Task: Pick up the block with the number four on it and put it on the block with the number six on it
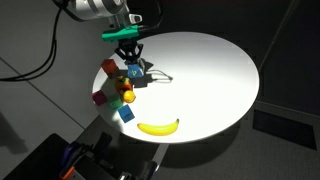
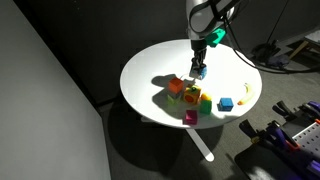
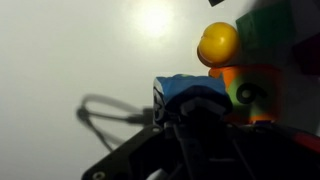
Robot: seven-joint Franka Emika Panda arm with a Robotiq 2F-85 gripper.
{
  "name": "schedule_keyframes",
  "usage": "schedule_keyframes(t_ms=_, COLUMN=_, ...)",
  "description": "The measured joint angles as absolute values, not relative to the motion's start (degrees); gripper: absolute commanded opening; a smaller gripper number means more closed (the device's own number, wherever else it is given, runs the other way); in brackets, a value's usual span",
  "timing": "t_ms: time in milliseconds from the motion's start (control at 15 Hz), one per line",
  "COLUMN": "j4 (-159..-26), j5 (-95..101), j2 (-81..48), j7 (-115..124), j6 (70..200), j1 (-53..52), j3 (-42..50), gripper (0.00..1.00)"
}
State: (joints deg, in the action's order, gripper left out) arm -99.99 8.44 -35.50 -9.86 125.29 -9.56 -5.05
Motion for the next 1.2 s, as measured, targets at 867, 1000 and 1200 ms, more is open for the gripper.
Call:
schedule_keyframes(t_ms=867, j4=-105.3, j5=8.6, j2=-33.5, j7=-10.5, j6=125.4, j1=-11.6, j3=-6.5, gripper=0.08)
schedule_keyframes(t_ms=1000, j4=-106.1, j5=8.7, j2=-32.9, j7=-10.2, j6=125.5, j1=-12.1, j3=-6.5, gripper=0.09)
schedule_keyframes(t_ms=1200, j4=-106.7, j5=8.7, j2=-32.4, j7=-10.0, j6=125.5, j1=-12.8, j3=-6.5, gripper=0.08)
